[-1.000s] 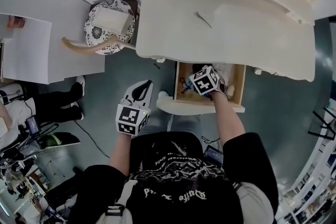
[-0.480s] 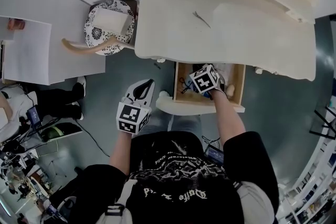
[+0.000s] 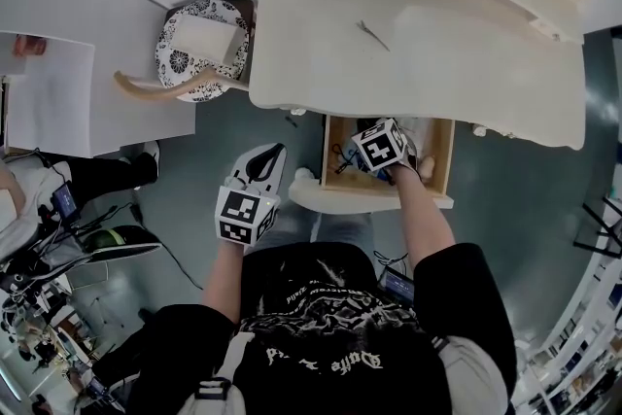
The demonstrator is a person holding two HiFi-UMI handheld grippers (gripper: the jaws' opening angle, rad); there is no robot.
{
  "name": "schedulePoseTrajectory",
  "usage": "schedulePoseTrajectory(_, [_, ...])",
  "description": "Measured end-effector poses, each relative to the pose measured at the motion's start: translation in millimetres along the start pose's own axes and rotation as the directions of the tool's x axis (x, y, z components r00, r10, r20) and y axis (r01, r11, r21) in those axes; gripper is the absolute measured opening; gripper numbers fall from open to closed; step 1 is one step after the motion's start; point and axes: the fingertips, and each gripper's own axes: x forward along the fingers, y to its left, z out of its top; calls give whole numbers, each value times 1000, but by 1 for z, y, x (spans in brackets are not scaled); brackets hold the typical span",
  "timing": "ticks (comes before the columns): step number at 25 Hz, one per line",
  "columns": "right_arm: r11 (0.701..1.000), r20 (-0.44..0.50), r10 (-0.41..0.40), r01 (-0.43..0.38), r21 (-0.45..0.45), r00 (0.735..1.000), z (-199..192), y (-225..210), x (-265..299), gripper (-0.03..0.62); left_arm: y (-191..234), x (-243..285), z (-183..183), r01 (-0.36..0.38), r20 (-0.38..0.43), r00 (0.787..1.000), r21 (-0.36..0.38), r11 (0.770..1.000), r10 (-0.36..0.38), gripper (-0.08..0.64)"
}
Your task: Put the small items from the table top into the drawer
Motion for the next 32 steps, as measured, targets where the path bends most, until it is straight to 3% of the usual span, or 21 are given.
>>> schedulePoseTrajectory(9, [1000, 13, 1, -1, 5, 1000, 1, 1, -3, 52, 4, -3, -2, -15, -6, 1000, -4, 1000, 15, 20])
schedulePoseTrajectory(14, [999, 43, 38, -38, -3, 998, 2, 9, -8, 60, 6, -4, -4, -28, -10, 1000, 2, 1000, 28, 21])
schedulePoseTrajectory(22, [1000, 111, 26, -28, 11, 993, 14, 24, -35, 78, 1, 1, 1, -21, 19, 1000, 5, 1000, 21, 20])
schedulePoseTrajectory(32, [992, 201, -11, -14, 123, 980, 18, 23, -84, 78, -12, 1, 19, 27, 80, 996, 15, 1000, -28, 21])
